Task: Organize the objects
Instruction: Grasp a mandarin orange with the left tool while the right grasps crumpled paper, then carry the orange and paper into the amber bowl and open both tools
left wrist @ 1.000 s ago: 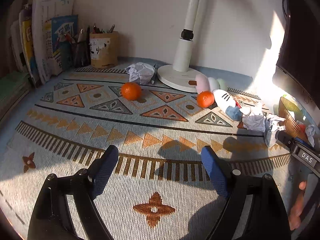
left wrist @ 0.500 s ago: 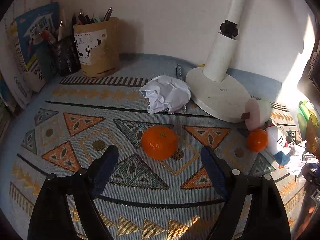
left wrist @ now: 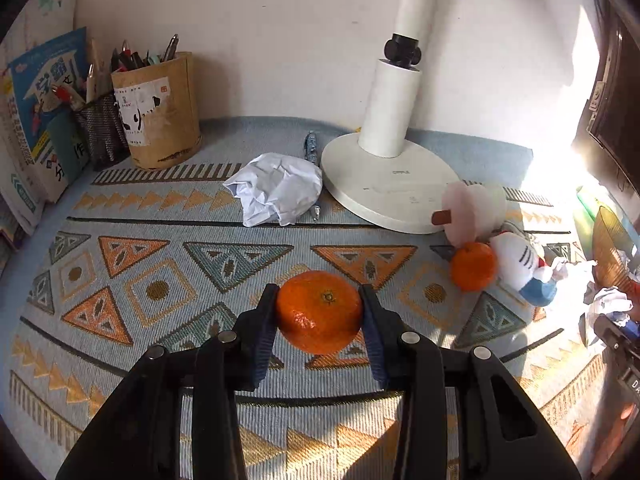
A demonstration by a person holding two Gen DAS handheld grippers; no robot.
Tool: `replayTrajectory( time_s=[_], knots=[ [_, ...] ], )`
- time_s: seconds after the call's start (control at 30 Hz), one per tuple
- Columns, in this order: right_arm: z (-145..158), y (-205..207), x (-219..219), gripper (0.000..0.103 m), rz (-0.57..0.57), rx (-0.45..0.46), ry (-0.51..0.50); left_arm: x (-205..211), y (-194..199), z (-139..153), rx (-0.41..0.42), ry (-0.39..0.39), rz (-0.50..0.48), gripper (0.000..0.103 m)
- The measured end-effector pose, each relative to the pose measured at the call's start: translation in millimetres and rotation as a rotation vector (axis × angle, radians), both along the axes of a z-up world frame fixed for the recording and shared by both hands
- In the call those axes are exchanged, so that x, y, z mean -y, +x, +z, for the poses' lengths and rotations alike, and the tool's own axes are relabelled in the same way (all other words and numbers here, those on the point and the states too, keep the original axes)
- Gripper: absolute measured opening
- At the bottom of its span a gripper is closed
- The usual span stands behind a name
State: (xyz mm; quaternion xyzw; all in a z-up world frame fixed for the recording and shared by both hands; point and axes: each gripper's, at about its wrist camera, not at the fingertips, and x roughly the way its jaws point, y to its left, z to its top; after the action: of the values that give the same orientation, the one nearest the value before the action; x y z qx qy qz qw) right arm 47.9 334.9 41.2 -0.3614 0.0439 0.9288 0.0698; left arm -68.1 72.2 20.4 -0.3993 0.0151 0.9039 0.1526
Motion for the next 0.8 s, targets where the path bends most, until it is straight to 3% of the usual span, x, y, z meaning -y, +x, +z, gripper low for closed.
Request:
replayTrajectory(
  time_s=[0.33, 0.5, 0.6, 0.7, 0.8],
  knots=[
    [49.0, 78.3, -11.1, 0.049, 0.006, -0.116, -0.005, -84.1, 97.8, 47.6, -0.079, 0.074, -0.276, 0.036],
    [102.6, 111.0, -67.1, 0.05, -0.14, -0.228, 0.012, -153.5, 127.1, 84.3, -0.148, 0.135, -0.445, 0.036],
    [123.9, 120.2, -107.8, 0.05, -0.252, -0.267, 0.01, -202.9, 131.2, 97.2, -0.151, 0.141, -0.498, 0.036],
    [126.6, 117.0, -144.9, 0.05, -0.33, -0.247, -0.032, -243.6, 131.4, 99.3, -0.085, 0.206, -0.545, 0.037],
    [113.9, 109.9, -174.5, 0.05, -0.359, -0.195, -0.111, -282.1, 131.4, 91.1, -0.078, 0.205, -0.582, 0.037]
  ],
)
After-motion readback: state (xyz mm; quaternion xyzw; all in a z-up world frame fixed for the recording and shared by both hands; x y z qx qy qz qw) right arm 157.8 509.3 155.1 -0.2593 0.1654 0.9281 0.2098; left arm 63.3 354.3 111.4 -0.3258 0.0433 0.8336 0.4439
